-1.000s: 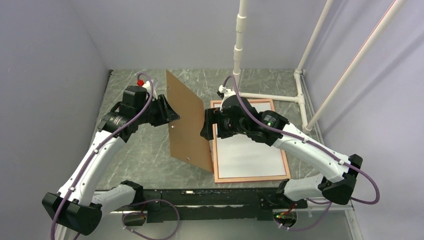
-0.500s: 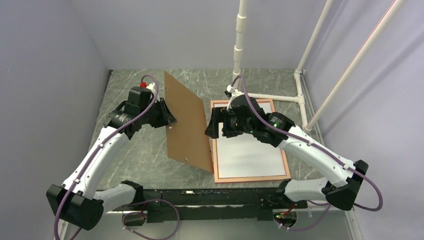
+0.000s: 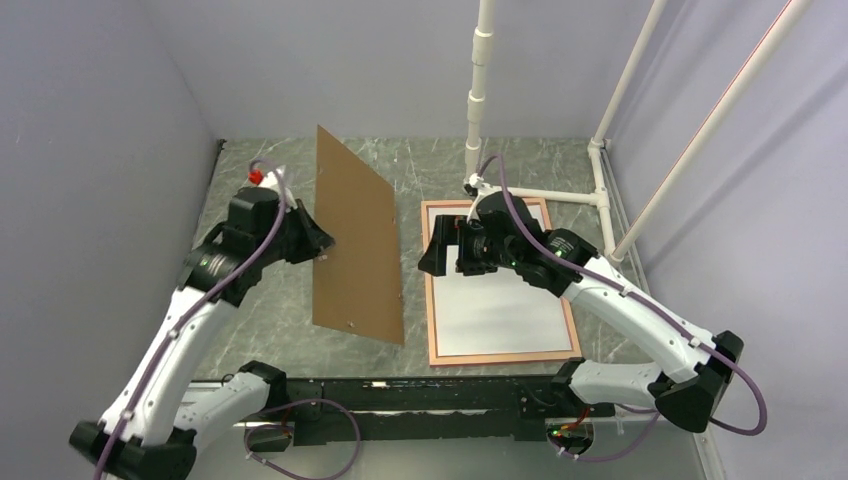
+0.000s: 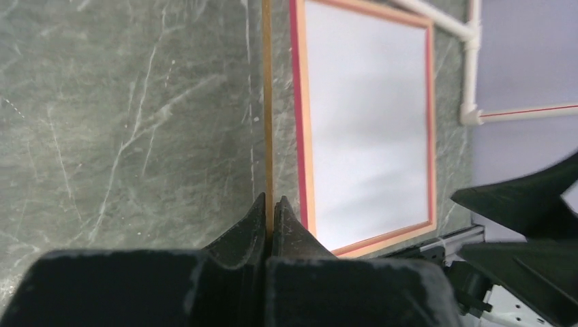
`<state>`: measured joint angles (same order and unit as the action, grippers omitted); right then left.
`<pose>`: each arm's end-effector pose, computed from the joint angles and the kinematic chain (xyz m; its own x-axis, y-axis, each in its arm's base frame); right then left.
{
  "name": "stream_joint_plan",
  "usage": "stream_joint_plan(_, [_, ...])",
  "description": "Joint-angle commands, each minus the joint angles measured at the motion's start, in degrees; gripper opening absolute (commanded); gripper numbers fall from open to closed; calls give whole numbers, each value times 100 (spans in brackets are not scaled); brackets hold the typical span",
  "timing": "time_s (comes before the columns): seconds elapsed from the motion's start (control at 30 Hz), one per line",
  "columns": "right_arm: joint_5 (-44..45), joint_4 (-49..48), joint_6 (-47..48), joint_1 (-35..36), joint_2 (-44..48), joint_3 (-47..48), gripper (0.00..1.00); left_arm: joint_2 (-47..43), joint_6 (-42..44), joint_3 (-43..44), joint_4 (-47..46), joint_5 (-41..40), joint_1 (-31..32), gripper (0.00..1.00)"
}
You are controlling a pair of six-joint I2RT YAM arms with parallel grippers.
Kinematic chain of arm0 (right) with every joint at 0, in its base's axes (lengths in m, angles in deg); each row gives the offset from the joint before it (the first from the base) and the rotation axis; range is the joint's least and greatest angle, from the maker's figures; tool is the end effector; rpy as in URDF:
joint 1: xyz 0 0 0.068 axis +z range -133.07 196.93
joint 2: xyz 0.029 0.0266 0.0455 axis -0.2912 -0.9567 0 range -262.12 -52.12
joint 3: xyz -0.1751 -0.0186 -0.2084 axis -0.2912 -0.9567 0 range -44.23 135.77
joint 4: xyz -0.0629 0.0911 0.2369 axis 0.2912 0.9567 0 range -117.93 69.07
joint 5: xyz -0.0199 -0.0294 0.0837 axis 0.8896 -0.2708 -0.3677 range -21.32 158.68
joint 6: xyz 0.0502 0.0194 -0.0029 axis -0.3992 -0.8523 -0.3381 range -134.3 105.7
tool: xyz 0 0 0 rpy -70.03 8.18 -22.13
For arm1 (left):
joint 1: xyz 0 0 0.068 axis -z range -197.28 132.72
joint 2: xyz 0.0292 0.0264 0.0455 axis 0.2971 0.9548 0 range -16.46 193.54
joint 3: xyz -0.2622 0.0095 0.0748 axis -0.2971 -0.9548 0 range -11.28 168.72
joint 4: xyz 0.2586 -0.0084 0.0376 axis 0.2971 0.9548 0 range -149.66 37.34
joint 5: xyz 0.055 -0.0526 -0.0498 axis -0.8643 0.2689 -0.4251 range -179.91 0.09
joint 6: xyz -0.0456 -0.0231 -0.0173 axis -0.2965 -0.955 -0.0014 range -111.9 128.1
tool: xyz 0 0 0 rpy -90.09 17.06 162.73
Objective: Put the photo into the frame
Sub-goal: Turn over the photo frame item at the center of the board.
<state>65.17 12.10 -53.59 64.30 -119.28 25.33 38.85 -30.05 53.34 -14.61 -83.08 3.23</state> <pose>0.1653 0.1829 0.3602 -0.8058 0.0579 -0.5894 -0.3320 0.7800 0.5305 0.1770 -0.0708 0.3654 -0.7010 -0.3925 -0.5954 0.0067 0.8312 -0.5559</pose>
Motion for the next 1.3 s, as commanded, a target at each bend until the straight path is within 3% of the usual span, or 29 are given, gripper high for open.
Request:
stream_joint_plan(0.0, [-176, -303, -29, -253, 330, -223, 100, -779, -107, 105, -668, -187, -1, 0])
stream_joint_plan(0.37, [-1236, -230, 631, -1671, 1201, -580, 100, -1556, -623, -48, -1980, 1088, -3, 0])
stream_joint_plan(0.57, [-2745, -372, 1030, -2861, 1550, -639, 99, -1833, -869, -319, -2981, 1764, -8, 0])
stream_joint_plan(0.7, [-4522, -1340, 539, -3583, 1578, -1215, 99, -1857, -1143, -485, -3738, 2399, -3, 0])
stream_joint_plan(0.8, [-5330, -2284, -21, -4010, 1634, -1684, 99, -1889, -1454, -684, -4380, 2771, -3, 0])
stream_joint_plan(1.0, [-6104, -3767, -964, -4564, 1723, -2070, 99, -1834, -2009, -1042, -5426, 3150, -7, 0])
stream_joint_plan(1.13, [-6406, -5119, -1833, -4568, 1811, -2261, 93, -1749, -2141, -1180, -5604, 3176, -12, 0])
stream_joint_plan(1.27, [-6574, -5806, -2337, -4569, 1890, -2338, 91, -1728, -2135, -1302, -5628, 3100, -12, 0])
